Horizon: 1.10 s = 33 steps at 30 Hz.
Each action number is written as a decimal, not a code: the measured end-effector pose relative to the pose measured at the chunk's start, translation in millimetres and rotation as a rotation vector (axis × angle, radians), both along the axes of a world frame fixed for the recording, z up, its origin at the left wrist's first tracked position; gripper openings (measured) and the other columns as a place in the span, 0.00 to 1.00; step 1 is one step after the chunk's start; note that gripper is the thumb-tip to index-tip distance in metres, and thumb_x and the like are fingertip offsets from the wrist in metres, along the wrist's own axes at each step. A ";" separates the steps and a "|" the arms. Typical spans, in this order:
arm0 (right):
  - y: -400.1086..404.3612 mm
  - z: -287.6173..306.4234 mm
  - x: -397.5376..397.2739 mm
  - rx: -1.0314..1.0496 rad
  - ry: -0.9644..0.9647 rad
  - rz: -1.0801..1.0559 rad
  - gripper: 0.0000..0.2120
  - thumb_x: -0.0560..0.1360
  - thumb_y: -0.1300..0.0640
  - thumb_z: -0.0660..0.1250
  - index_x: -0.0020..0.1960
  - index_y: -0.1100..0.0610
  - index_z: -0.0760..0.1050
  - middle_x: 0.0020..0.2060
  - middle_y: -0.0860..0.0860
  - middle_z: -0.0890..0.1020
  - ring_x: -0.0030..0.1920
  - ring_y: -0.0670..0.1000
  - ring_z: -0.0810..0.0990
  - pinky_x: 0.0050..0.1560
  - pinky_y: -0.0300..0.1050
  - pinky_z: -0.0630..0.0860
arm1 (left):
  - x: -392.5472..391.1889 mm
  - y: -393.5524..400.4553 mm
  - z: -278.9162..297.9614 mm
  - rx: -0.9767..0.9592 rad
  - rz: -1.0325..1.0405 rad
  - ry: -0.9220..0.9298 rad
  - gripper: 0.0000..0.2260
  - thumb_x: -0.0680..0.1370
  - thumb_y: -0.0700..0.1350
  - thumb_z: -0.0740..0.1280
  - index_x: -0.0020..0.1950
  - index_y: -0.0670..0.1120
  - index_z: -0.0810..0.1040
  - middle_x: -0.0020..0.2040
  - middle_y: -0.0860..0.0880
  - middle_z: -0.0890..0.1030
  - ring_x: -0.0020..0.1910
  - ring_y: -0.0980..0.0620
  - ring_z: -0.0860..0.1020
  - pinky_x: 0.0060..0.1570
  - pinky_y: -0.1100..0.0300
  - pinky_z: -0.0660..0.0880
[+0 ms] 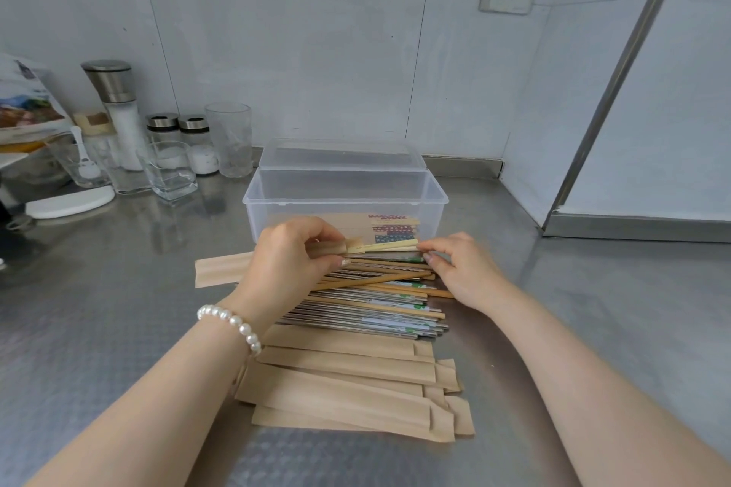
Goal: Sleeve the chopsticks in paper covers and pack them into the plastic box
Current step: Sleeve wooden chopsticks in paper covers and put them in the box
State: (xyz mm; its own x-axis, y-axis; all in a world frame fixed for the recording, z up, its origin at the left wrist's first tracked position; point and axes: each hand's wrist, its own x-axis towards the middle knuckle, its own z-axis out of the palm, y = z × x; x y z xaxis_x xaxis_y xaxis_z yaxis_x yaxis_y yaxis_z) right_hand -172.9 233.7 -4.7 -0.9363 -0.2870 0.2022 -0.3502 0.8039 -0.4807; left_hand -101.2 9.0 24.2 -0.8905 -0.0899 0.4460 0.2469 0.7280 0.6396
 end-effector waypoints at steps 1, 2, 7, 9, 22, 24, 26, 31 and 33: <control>-0.3 -0.1 -0.7 -0.004 0.005 -0.003 0.14 0.79 0.57 0.59 0.62 0.51 0.76 0.51 0.51 0.73 0.56 0.53 0.73 0.57 0.41 0.66 | 0.0 0.5 -0.2 0.000 -0.004 -0.004 0.09 0.66 0.41 0.75 0.44 0.49 0.81 0.37 0.58 0.78 0.40 0.58 0.76 0.40 0.76 0.66; -0.5 1.4 -1.1 -0.021 0.033 -0.013 0.13 0.78 0.57 0.60 0.61 0.51 0.77 0.49 0.51 0.74 0.55 0.52 0.73 0.55 0.40 0.65 | 0.1 1.1 -0.2 0.001 -0.010 -0.008 0.09 0.66 0.41 0.75 0.44 0.49 0.81 0.37 0.58 0.77 0.41 0.58 0.76 0.41 0.75 0.67; -1.8 -2.1 -5.1 0.059 0.111 -0.002 0.14 0.78 0.57 0.61 0.63 0.55 0.76 0.56 0.50 0.78 0.56 0.51 0.69 0.55 0.42 0.64 | 0.1 0.9 -0.4 0.004 -0.018 -0.007 0.09 0.66 0.40 0.75 0.44 0.48 0.81 0.37 0.58 0.78 0.41 0.57 0.76 0.41 0.73 0.68; -2.4 -4.8 -6.9 0.082 0.093 0.011 0.15 0.78 0.57 0.60 0.63 0.55 0.75 0.56 0.50 0.78 0.55 0.52 0.69 0.56 0.44 0.65 | 0.7 0.6 -0.8 0.000 -0.018 -0.010 0.09 0.66 0.40 0.75 0.44 0.47 0.81 0.37 0.57 0.78 0.41 0.56 0.77 0.42 0.71 0.69; -2.6 2.4 -7.3 0.025 -0.100 0.008 0.02 0.74 0.56 0.67 0.43 0.51 0.76 0.44 0.50 0.74 0.51 0.50 0.69 0.55 0.46 0.68 | -1.0 2.5 -3.3 -0.020 -0.038 -0.048 0.10 0.66 0.41 0.76 0.44 0.48 0.81 0.37 0.58 0.78 0.41 0.56 0.76 0.44 0.66 0.69; -2.1 3.0 -6.3 0.042 -0.115 0.018 0.04 0.75 0.56 0.66 0.42 0.50 0.73 0.44 0.49 0.73 0.51 0.49 0.68 0.55 0.45 0.67 | -1.1 2.2 -4.2 -0.027 -0.046 -0.048 0.10 0.66 0.42 0.76 0.44 0.48 0.81 0.37 0.59 0.77 0.41 0.57 0.76 0.42 0.70 0.68; -1.5 3.0 -5.5 0.032 -0.103 0.020 0.05 0.76 0.56 0.65 0.42 0.50 0.72 0.43 0.49 0.73 0.50 0.49 0.68 0.52 0.44 0.67 | -1.1 2.3 -4.9 -0.031 -0.052 -0.048 0.10 0.66 0.42 0.76 0.45 0.48 0.81 0.37 0.58 0.77 0.40 0.57 0.76 0.42 0.72 0.67; 3.3 10.1 -2.3 -0.506 -0.060 -0.041 0.08 0.75 0.64 0.65 0.39 0.54 0.75 0.33 0.49 0.77 0.33 0.43 0.73 0.37 0.36 0.71 | -0.6 3.6 -5.5 -0.044 -0.077 -0.070 0.10 0.66 0.42 0.76 0.45 0.49 0.81 0.38 0.57 0.78 0.42 0.56 0.76 0.46 0.67 0.70; 8.9 16.1 0.3 -0.827 -0.044 -0.085 0.08 0.73 0.67 0.66 0.38 0.57 0.76 0.29 0.50 0.79 0.28 0.41 0.74 0.32 0.33 0.72 | -0.2 4.4 -6.3 -0.052 -0.095 -0.077 0.10 0.66 0.42 0.76 0.44 0.49 0.81 0.39 0.56 0.79 0.43 0.56 0.77 0.47 0.65 0.72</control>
State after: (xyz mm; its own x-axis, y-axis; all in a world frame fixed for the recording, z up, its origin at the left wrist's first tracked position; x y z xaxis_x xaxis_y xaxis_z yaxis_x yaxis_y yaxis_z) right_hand -172.7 242.6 11.4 -0.9601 0.0104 0.2795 -0.2713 0.2079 -0.9398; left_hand -101.4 13.4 17.9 -0.9257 0.0176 0.3779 0.2678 0.7361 0.6216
